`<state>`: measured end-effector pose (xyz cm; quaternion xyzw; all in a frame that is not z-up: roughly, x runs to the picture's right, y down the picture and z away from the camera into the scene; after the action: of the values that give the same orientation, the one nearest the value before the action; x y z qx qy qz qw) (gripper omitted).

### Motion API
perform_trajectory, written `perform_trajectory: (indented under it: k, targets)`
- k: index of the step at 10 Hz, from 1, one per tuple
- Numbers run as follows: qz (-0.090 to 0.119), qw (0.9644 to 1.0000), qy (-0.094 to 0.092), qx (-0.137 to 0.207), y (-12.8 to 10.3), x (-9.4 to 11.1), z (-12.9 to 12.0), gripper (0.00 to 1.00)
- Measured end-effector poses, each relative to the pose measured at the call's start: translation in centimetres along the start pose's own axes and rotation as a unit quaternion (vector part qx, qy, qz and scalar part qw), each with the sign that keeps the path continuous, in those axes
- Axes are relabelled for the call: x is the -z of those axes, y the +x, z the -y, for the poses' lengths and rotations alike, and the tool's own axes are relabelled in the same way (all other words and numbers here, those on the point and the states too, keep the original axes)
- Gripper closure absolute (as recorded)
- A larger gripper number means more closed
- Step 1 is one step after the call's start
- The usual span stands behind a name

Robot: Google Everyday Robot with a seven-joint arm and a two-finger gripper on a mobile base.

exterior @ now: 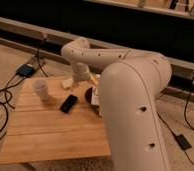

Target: Place the bottle in the ceramic bowl

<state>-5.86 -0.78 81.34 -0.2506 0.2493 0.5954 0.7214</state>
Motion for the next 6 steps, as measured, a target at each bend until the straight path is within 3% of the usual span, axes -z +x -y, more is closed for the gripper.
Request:
perform_trajectory:
  k: [3,6]
  targets:
    - [-0.022,0.9997,0.001,0.006,0.0,1.51,1.02,0.2]
    - [-0.022,0.9997,0.001,0.007,-0.01,1.51,0.92,0.2]
